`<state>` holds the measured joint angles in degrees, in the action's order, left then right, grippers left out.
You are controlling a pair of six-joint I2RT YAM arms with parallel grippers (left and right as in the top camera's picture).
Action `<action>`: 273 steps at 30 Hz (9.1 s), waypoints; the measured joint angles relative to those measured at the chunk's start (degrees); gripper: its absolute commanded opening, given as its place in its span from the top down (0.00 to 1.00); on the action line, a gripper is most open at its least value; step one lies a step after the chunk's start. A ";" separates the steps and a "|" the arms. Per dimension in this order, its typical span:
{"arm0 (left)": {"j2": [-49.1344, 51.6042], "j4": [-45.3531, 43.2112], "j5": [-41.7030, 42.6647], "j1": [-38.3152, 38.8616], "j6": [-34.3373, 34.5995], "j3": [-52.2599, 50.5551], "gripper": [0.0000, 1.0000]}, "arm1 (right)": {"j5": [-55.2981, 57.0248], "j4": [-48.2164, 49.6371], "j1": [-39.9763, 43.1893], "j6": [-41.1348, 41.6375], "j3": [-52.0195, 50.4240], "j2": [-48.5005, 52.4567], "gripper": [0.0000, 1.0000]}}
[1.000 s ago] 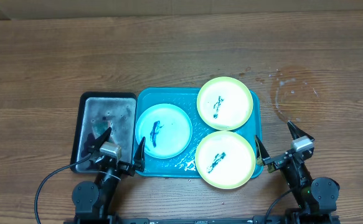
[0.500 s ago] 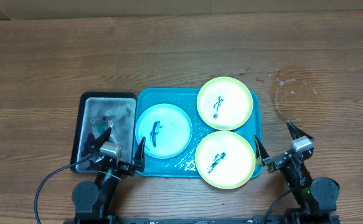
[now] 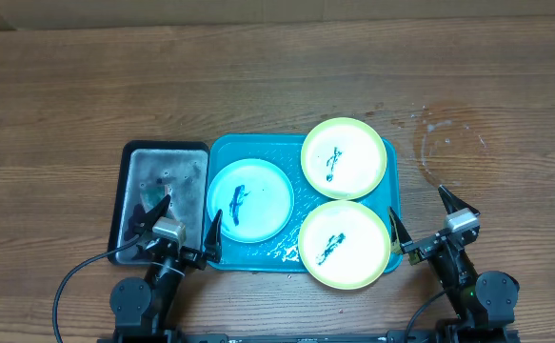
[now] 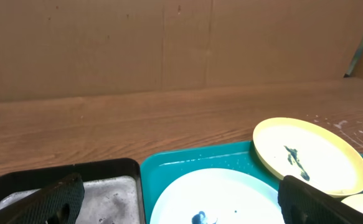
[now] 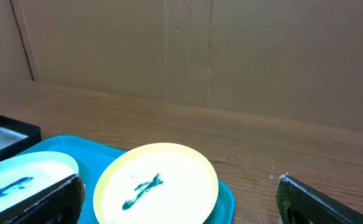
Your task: Clean dirty plates on tray and stack at the side
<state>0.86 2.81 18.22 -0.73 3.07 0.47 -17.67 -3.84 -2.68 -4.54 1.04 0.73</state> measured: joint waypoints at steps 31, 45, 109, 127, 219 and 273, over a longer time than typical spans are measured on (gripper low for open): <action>0.00 0.00 0.00 0.00 0.00 0.00 0.01 | -2.16 0.20 0.00 25.31 0.00 0.04 0.00; 0.00 0.00 0.00 0.00 0.00 0.00 0.00 | -7.37 -4.96 0.00 28.06 8.02 15.30 0.00; 50.10 43.39 -0.33 -0.02 3.72 54.64 0.00 | -13.90 -45.07 -30.84 19.10 74.18 100.69 0.12; 71.65 58.60 -8.68 -0.02 2.49 71.47 0.00 | -0.28 -37.77 -33.55 29.14 71.87 107.21 0.29; 93.90 39.78 -27.08 -4.31 24.09 53.18 0.58 | 3.08 -34.32 -34.51 41.99 71.76 113.28 0.84; 95.34 42.66 -10.86 13.14 10.12 56.30 0.96 | 4.35 -33.48 -34.56 40.35 71.76 113.35 0.96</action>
<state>96.20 45.47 7.35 12.40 13.19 56.77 -13.32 -37.32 -37.23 35.81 72.79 114.08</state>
